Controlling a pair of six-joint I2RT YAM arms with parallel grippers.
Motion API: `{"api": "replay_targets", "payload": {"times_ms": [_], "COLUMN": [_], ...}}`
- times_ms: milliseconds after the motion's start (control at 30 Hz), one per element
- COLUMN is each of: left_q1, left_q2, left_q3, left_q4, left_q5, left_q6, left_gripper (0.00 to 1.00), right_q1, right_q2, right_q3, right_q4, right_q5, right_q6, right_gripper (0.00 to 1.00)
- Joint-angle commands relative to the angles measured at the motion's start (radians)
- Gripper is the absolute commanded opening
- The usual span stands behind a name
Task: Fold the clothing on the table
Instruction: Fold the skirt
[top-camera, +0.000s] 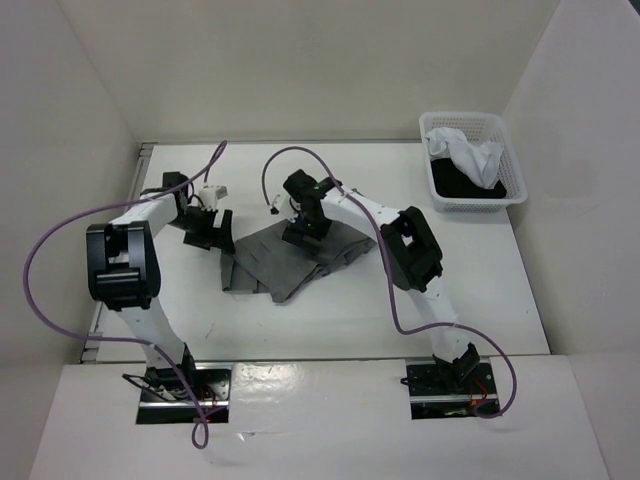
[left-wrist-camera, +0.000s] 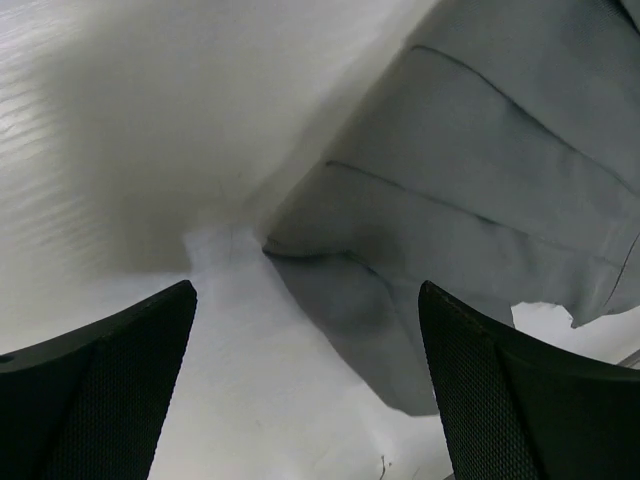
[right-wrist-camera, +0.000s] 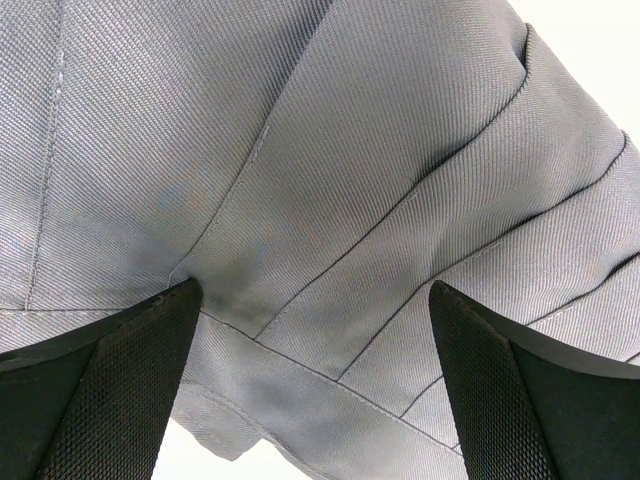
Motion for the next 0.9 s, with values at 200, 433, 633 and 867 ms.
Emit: {"api": "replay_targets", "payload": {"times_ms": [200,433,633,867], "left_q1": [0.029,0.038,0.038,0.029], "left_q2": [0.225,0.297,0.317,0.326], "left_q3": [0.104,0.138,0.118,0.109], "left_q4": [-0.036,-0.076,-0.139,-0.183], "left_q5": [0.286,0.329,0.293,0.259], "left_q6": [0.094,0.119,0.162,0.198], "left_gripper": [0.87,0.80,0.76,0.68], "right_q1": [-0.002,-0.002,-0.002,-0.002], "right_q2": [-0.006,-0.024,-0.024,-0.024], "right_q3": [-0.031,-0.049,-0.059,-0.059], "right_q4": [0.040,0.049,0.068,0.077], "right_q5": [0.007,-0.004,0.005,0.005], "right_q6": [-0.015,-0.006,0.004,0.004], "right_gripper": [0.99,0.99,0.99,0.99]}}
